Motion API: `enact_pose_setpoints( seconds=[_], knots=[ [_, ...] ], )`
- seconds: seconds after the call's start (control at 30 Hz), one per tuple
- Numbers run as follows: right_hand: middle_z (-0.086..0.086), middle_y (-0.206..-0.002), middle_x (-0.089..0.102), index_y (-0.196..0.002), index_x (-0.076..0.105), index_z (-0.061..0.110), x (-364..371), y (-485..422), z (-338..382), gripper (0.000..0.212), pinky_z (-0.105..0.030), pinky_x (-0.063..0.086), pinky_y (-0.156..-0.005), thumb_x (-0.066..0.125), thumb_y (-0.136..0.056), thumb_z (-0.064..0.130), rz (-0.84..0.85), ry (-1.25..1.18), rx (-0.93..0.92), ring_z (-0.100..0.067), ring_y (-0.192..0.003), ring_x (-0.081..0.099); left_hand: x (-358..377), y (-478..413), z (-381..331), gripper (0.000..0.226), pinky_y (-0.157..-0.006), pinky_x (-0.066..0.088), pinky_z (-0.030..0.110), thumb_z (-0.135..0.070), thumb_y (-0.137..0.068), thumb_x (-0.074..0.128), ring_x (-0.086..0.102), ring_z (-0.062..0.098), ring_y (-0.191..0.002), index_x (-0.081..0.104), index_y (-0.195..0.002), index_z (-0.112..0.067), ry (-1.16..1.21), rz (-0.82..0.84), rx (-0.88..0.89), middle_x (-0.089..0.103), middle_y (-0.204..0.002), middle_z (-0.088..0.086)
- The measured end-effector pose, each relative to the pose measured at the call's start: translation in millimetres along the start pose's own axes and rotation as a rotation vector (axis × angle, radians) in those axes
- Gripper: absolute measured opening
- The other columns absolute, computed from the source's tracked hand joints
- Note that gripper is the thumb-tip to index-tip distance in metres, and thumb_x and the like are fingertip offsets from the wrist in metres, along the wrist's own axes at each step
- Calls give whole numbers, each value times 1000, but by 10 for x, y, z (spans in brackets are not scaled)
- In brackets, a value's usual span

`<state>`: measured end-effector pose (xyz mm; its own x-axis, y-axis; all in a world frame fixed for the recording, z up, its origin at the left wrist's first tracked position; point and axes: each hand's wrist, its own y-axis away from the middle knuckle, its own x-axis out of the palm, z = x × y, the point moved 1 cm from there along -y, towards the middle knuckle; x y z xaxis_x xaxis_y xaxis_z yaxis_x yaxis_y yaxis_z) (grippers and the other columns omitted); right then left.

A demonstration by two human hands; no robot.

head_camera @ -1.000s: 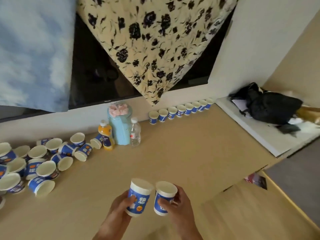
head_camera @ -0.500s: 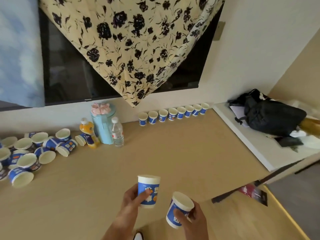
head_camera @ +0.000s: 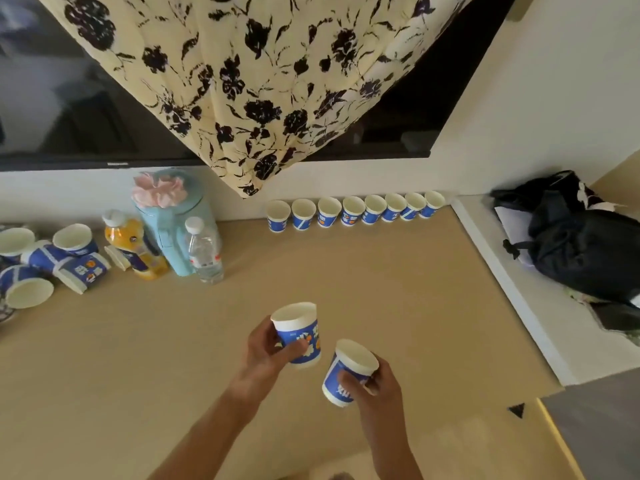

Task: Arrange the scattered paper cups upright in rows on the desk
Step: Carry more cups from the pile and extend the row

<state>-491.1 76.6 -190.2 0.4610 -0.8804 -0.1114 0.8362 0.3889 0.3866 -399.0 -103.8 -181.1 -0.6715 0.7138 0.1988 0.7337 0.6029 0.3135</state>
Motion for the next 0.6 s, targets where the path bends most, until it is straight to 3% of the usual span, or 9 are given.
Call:
enact_pose_setpoints(
  seconds=[0.1,0.23,0.4,0.6],
  knots=[
    [-2,-106,75,-112,67,20,38,-327,54,70,-21,55,-74,80,-48,44,44,18,23,-12,-92,71,5,-221,4,69,-84,57,31,-39,-58,85,71,20,-95,66,-116,-9,7,-68,-37,76,-106,10],
    [0,-106,76,-112,66,21,183,-918,48,68,-22,55,-75,81,-50,44,107,46,79,-17,-97,72,-76,-525,97,66,-88,56,38,-40,-59,84,72,18,-94,67,-116,-11,2,-165,-54,77,-104,7],
    [1,-108,75,-117,66,19,527,-1688,41,63,-17,54,-73,82,-58,32,212,61,60,-15,-100,71,-188,-883,253,64,-85,59,38,-40,-58,84,73,24,-96,67,-115,-16,-1,-299,-42,77,-105,6],
    [0,-118,71,-123,60,19,1110,-2517,0,61,-22,56,-82,84,-72,-5,322,30,-115,-13,-105,70,-332,-1251,442,51,-84,59,32,-41,-61,81,73,21,-98,70,-110,-33,-26,-382,46,77,-107,2]
  ],
)
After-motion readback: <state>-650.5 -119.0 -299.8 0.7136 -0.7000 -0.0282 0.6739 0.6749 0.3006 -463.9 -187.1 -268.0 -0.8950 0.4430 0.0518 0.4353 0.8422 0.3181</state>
